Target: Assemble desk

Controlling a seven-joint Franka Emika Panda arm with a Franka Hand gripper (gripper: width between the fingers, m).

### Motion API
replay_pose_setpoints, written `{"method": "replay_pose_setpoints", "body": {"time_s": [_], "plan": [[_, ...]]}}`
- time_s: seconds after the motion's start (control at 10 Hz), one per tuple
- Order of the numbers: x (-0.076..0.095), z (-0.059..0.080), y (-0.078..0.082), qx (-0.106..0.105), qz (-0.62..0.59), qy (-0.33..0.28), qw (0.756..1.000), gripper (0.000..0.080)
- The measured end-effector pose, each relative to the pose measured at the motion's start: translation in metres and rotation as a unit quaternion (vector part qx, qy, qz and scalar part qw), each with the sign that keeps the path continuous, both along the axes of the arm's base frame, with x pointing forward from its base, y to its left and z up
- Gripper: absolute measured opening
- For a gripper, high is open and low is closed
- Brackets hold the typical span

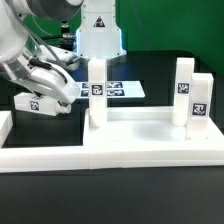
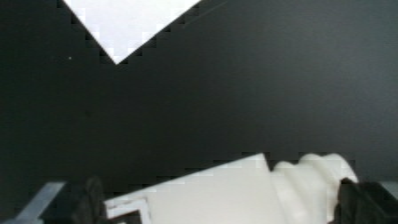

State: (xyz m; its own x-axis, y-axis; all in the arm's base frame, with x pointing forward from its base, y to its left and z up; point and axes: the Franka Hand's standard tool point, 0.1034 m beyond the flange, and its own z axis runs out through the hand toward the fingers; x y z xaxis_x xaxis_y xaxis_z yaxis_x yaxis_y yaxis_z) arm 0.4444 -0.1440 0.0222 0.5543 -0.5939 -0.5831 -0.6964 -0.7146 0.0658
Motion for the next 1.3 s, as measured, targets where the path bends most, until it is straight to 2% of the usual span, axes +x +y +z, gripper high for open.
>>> {"method": "replay_pose_setpoints", "body": {"time_s": [0.7, 0.9, 1.3], "plan": [[-0.001, 0.000, -0.001, -0.004, -0.021, 0.002, 1.000, 0.0649], [-0.026, -0.003, -0.006, 0.018, -0.111, 0.042, 0.993, 0.0649], [-0.041, -0.002, 0.001, 0.032, -0.138, 0.066, 0.988, 0.0649]]}}
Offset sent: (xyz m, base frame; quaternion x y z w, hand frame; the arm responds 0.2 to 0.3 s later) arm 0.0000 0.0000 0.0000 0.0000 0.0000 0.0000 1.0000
